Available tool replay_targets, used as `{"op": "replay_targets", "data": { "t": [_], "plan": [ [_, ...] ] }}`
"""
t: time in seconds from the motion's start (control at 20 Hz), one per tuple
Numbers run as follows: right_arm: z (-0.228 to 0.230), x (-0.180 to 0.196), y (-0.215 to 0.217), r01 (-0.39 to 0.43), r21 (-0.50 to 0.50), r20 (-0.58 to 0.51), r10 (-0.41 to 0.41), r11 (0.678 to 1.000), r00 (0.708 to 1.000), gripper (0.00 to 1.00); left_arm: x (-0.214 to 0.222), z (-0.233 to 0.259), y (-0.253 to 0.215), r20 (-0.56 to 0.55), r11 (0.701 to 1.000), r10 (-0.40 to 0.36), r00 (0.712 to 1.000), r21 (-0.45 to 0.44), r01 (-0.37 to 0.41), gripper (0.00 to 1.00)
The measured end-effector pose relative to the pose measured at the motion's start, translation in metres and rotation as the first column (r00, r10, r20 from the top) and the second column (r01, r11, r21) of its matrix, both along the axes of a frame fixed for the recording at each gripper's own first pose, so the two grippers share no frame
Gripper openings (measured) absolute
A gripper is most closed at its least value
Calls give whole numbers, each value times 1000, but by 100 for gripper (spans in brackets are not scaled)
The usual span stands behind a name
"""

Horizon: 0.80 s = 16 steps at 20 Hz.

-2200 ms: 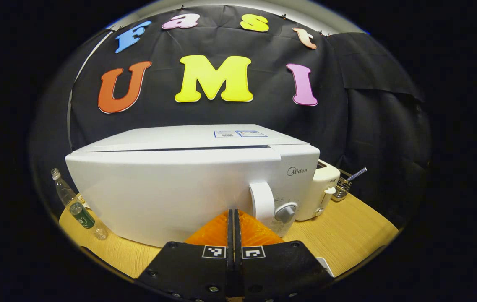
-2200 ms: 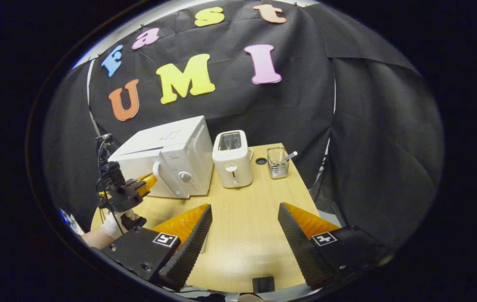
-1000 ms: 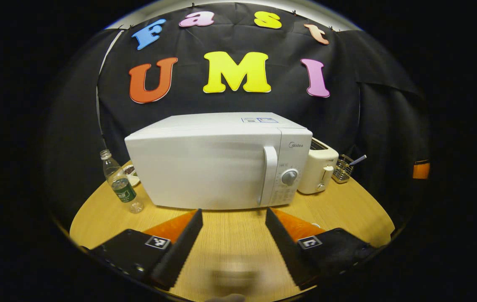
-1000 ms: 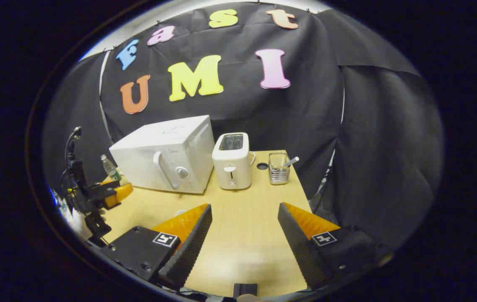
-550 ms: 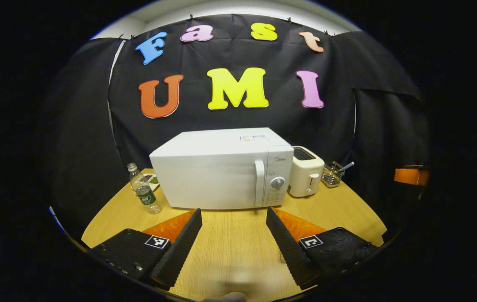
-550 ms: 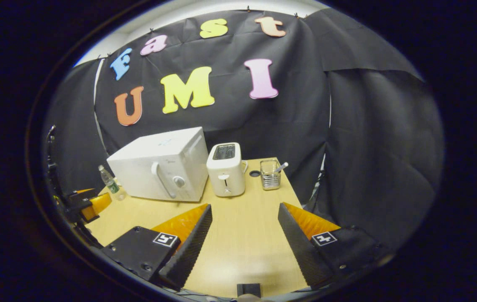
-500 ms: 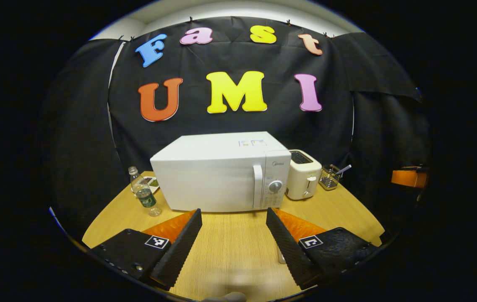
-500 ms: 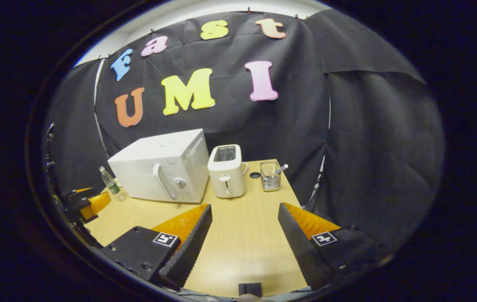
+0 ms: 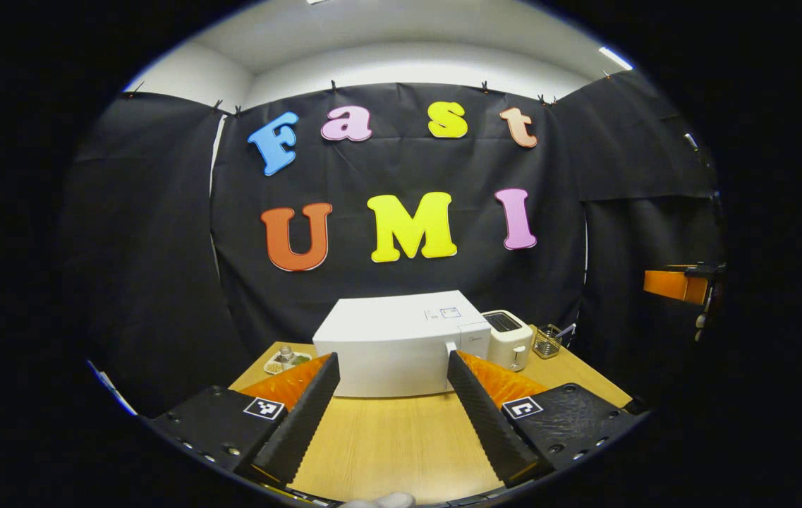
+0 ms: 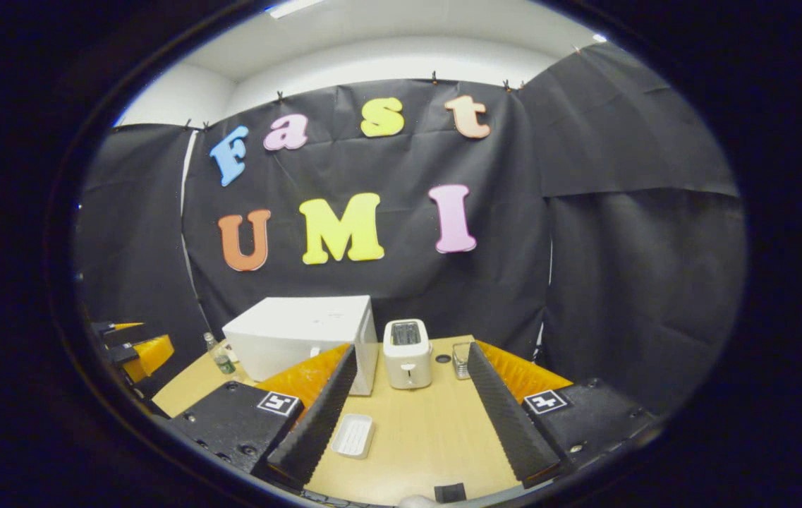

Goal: Open the microwave oven with the left hand, put the food in, and close the microwave oven.

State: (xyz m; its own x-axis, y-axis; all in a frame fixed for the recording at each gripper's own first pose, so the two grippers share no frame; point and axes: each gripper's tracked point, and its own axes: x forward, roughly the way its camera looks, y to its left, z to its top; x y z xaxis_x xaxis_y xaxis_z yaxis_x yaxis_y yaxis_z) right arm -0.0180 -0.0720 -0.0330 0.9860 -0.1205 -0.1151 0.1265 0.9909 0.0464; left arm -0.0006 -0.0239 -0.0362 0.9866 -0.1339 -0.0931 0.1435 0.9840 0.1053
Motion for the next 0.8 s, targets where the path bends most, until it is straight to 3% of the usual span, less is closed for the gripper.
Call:
{"op": "replay_targets", "data": {
  "t": [0.1,0.15,0.75,0.8],
  "plan": [
    [15,-10,13,-12,-22,24,13,1000,1000,100,-7,14,16,32,1000,20,999,-6,-20,96],
    [20,-15,18,-16,-33,27,16,999,999,90,-11,19,20,36,1000,22,999,-17,-21,96],
    [56,-42,57,-59,-77,65,64,995,996,90,-37,70,46,123,996,42,992,-88,-31,96],
    [58,-42,61,-62,-79,67,68,995,995,100,-41,72,45,122,995,36,992,-96,-25,89]
  ]
}}
